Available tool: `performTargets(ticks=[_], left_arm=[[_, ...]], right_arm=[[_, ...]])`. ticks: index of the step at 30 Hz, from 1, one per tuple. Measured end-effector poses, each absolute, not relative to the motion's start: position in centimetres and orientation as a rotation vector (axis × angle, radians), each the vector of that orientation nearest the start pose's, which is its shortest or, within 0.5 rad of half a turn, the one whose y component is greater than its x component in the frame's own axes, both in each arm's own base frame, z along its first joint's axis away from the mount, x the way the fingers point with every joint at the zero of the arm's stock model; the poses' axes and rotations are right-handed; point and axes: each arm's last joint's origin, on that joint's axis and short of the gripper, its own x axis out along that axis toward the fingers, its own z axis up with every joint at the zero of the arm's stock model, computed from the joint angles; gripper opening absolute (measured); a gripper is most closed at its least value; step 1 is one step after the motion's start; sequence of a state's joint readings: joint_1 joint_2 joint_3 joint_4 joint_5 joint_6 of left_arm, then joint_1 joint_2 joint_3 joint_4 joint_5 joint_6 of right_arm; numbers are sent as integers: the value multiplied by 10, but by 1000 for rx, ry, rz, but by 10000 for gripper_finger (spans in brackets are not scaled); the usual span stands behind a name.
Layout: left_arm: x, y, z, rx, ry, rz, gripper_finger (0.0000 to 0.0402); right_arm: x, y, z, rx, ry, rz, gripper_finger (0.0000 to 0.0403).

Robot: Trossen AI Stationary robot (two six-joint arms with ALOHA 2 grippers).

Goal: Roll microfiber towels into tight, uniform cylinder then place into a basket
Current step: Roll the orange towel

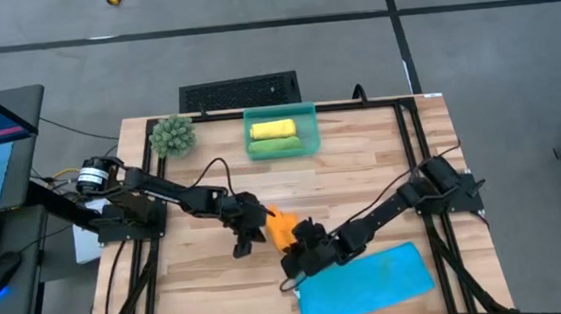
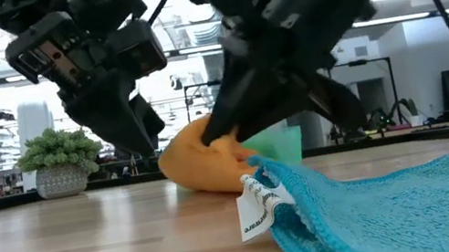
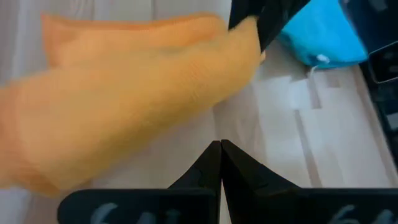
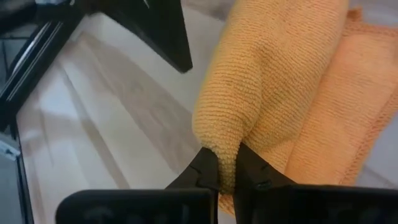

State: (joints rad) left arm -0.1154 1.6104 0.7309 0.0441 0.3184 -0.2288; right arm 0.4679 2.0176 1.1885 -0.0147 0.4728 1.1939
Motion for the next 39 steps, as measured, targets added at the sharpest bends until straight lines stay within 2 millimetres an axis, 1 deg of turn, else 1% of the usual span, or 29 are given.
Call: performTargets(ticks=[4, 9, 12, 18, 23, 27, 30, 33, 36, 39], left_arm=[[291, -42, 142, -280, 887, -270, 0], [296, -40, 146, -249, 813, -209, 0], [297, -40, 147, -247, 798, -208, 0], [291, -42, 142, -273, 881, -255, 0], [284, -44, 136, -242, 973, -265, 0], [286, -42, 134, -185, 952, -177, 0], [291, -38, 132, -188, 926, -155, 0], [289, -38, 127, -209, 965, -222, 0], [286, -40, 126, -205, 990, -329, 0], [282, -41, 134, -207, 984, -421, 0]], right_arm=[[373, 162, 131, 761, 631, -448, 29], [375, 158, 131, 766, 695, -386, 30], [377, 157, 132, 760, 681, -364, 29], [380, 157, 134, 823, 652, -374, 29], [378, 159, 134, 815, 660, -376, 29], [378, 158, 134, 808, 661, -375, 31], [378, 156, 132, 777, 680, -382, 30], [376, 154, 129, 709, 729, -372, 29], [375, 152, 127, 650, 817, -285, 29], [373, 153, 126, 573, 899, -184, 29]])
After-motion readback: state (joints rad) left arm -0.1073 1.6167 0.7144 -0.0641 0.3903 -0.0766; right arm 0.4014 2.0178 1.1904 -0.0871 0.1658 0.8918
